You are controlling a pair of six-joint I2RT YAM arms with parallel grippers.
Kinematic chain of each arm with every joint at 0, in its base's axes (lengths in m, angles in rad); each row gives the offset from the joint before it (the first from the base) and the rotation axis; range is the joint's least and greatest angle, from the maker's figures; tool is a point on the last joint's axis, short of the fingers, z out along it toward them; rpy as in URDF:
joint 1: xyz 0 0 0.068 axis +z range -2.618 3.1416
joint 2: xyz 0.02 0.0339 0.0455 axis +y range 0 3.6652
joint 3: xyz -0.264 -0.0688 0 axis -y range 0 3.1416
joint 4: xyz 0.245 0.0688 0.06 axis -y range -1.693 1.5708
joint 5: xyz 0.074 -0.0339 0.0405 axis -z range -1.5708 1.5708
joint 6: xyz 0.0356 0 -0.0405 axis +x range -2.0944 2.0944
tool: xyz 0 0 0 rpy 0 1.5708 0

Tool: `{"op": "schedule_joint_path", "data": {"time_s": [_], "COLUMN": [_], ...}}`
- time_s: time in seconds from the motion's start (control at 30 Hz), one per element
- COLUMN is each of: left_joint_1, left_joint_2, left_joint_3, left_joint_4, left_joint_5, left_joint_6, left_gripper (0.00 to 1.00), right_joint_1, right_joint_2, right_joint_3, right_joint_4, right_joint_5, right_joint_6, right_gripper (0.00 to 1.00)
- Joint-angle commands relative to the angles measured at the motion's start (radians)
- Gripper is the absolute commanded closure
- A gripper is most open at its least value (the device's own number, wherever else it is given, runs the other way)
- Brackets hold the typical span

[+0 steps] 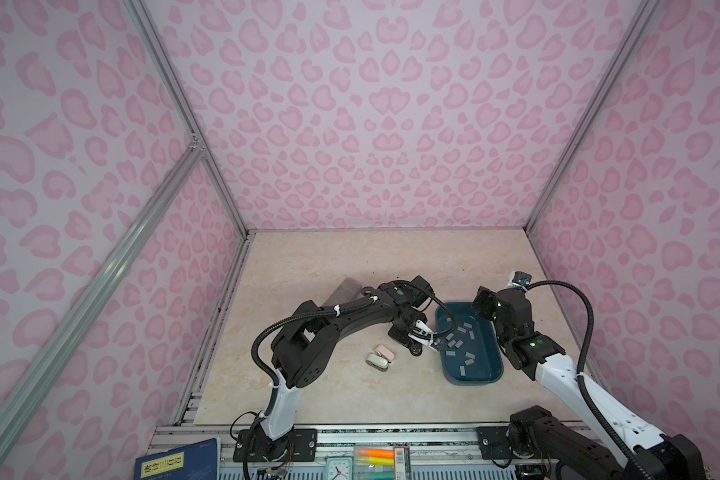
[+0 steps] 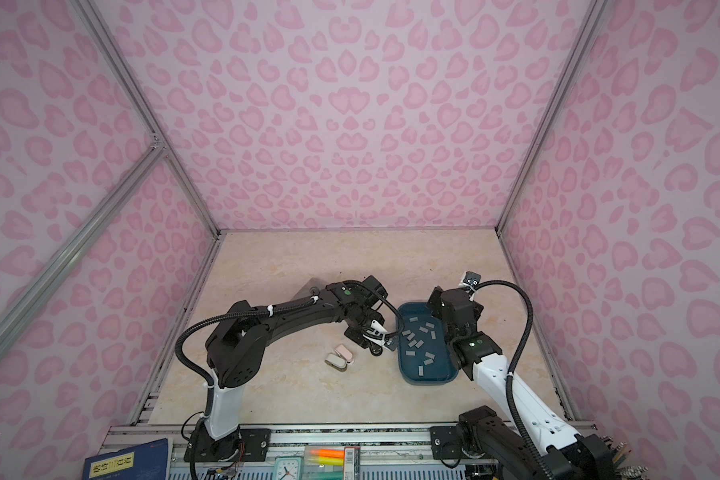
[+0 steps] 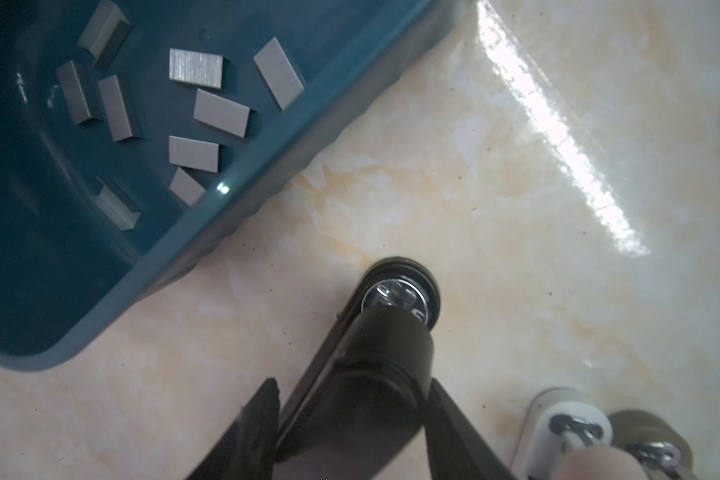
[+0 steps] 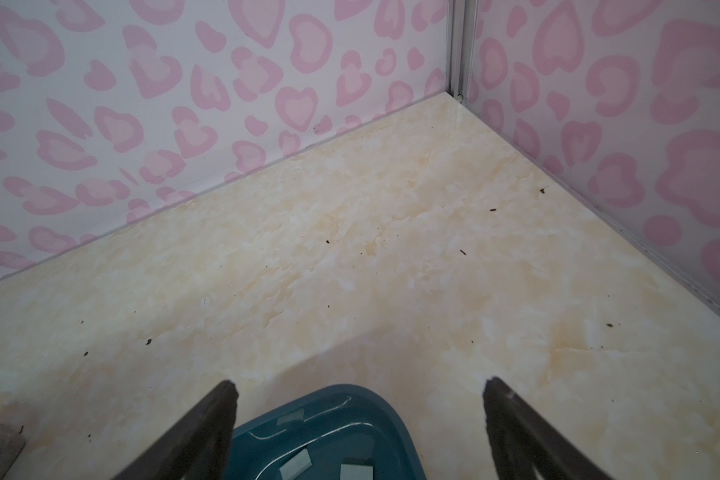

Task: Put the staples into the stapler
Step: 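Lift the black stapler with the left gripper and raise it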

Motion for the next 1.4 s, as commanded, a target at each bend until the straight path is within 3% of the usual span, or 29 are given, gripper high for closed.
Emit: {"op": "schedule_joint_path", "data": {"time_s": [0.0,0.23,0.4,0.57,0.73,0.83,0.93,1.03,1.13,1.23,1.37], "left_joint_1": [-0.001,-0.004,0.000,0.039,0.081,0.090,0.117,0.157,0.176,0.167,0.169], "left_joint_2": [0.028,0.064,0.065,-0.008,-0.163,-0.266,-0.363,-0.426,-0.533,-0.649,-0.778], "left_joint_3": [0.019,0.062,0.084,0.085,0.031,-0.028,-0.050,0.001,-0.045,-0.193,-0.449], "left_joint_4": [-0.077,-0.144,-0.162,-0.124,-0.089,-0.056,0.016,-0.023,0.083,0.257,0.478], "left_joint_5": [-0.008,-0.028,-0.026,0.007,-0.066,-0.166,-0.204,-0.159,-0.137,-0.131,-0.220], "left_joint_6": [0.017,0.019,0.007,-0.069,-0.141,-0.170,-0.307,-0.459,-0.661,-0.846,-1.017], "left_gripper": [0.45,0.65,0.96,0.97,0.97,0.97,0.97,0.97,0.97,0.96,0.96], "right_joint_1": [-0.004,-0.010,-0.015,-0.019,-0.021,-0.021,-0.022,-0.021,-0.021,-0.019,-0.018], "right_joint_2": [0.005,0.007,0.010,0.013,0.033,0.041,0.032,0.009,-0.017,-0.029,-0.020], "right_joint_3": [0.003,0.004,0.005,0.004,0.012,0.015,0.011,-0.003,-0.025,-0.040,-0.031], "right_joint_4": [-0.009,-0.013,-0.016,-0.015,-0.015,-0.015,-0.020,-0.006,0.032,0.052,0.045], "right_joint_5": [-0.015,-0.021,-0.023,-0.021,-0.011,-0.018,-0.017,-0.015,-0.053,-0.073,-0.070], "right_joint_6": [0.007,0.010,0.011,0.016,0.033,0.057,0.068,0.058,0.026,0.012,-0.001], "right_gripper": [0.08,0.08,0.08,0.07,0.05,0.03,0.03,0.02,0.03,0.04,0.06]}}
